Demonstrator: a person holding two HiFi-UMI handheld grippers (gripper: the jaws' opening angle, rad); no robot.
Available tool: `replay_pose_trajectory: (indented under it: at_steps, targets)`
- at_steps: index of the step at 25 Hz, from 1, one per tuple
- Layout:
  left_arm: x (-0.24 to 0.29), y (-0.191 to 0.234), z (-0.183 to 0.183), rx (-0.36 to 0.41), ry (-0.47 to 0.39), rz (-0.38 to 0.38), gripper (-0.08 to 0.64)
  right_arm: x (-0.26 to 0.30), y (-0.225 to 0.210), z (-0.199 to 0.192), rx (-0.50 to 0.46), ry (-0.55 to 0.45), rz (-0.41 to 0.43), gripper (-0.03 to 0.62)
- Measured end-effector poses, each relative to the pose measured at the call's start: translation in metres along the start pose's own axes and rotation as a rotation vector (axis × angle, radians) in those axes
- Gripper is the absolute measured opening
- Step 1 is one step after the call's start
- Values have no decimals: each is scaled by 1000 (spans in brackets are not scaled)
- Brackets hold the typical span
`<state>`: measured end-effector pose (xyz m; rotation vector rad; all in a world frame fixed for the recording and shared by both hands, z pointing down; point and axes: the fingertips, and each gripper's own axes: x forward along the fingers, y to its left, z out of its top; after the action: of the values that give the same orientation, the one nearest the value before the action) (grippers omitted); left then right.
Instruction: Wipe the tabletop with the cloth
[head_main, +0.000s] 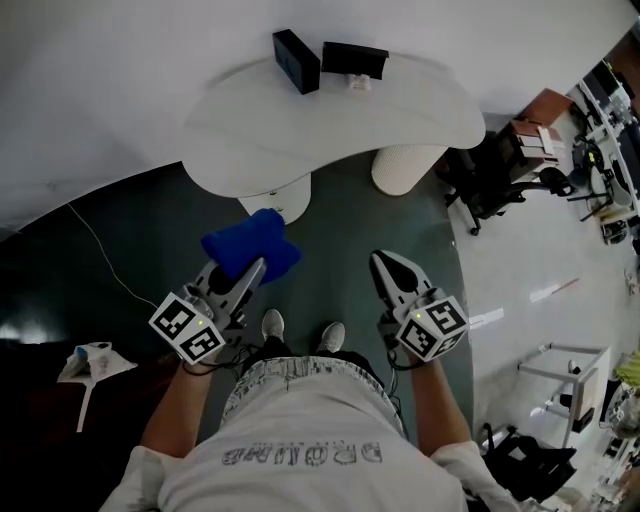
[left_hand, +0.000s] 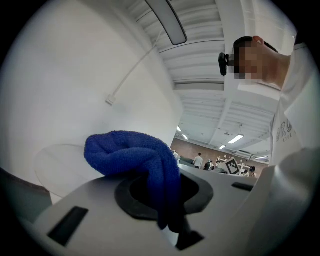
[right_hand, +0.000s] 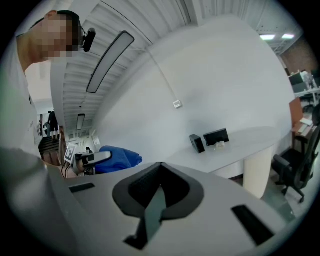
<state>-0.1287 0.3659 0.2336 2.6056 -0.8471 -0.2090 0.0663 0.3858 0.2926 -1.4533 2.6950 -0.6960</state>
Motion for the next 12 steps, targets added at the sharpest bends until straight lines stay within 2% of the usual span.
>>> replay_pose_trajectory:
  at_steps: [12]
  targets:
    - [11,-39,-19,14,-30,67,69,-29,-23,0,-8,-4,77,8]
